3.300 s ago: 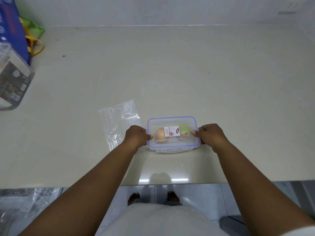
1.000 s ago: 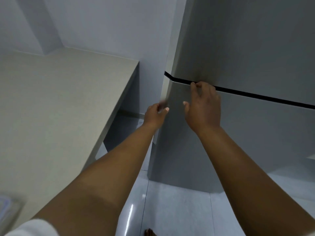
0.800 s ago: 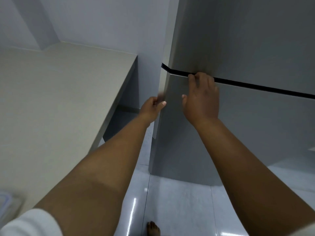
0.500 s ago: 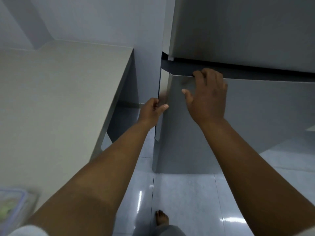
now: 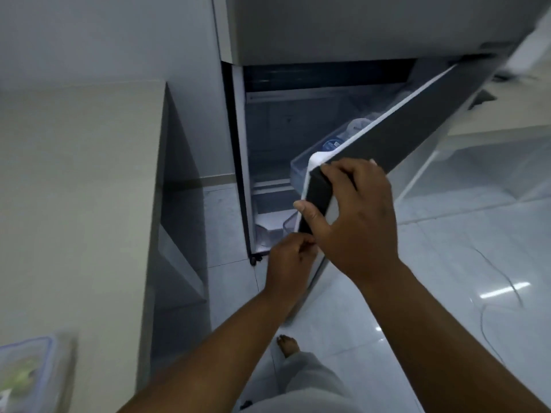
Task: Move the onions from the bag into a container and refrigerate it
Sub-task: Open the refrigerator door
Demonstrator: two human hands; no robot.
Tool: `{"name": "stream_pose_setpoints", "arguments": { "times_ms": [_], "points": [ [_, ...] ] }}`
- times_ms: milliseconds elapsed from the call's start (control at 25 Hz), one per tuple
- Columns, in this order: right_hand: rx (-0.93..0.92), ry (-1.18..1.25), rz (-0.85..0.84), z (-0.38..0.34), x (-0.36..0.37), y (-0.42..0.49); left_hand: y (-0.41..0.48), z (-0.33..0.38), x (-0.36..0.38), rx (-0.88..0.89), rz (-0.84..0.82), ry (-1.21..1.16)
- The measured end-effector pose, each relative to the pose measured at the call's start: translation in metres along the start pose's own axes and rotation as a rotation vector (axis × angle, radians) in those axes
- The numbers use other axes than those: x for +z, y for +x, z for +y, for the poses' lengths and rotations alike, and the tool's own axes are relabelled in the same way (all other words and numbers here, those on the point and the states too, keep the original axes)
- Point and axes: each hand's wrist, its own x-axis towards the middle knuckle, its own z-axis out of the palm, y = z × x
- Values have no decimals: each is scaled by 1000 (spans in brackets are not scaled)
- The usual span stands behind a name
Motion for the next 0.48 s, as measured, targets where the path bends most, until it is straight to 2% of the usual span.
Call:
{"name": "stream_pose_setpoints", "arguments": {
  "times_ms": [120,200,280,400,480],
  "points": [
    [60,-101,87,18,-30,-38,-41,18,31,118,-228,69],
    [97,-148,157,39,-53,-62,-61,31,44,263,-360,115],
    [125,-151,223,58,-75,-82,-67,43,48,407,-355,113],
    [172,-182,302,81,-99,-108,-50,56,53,541,-165,140],
    [220,-214,336,95,-111,-123,-33,66,58,610,-239,311]
  ]
}}
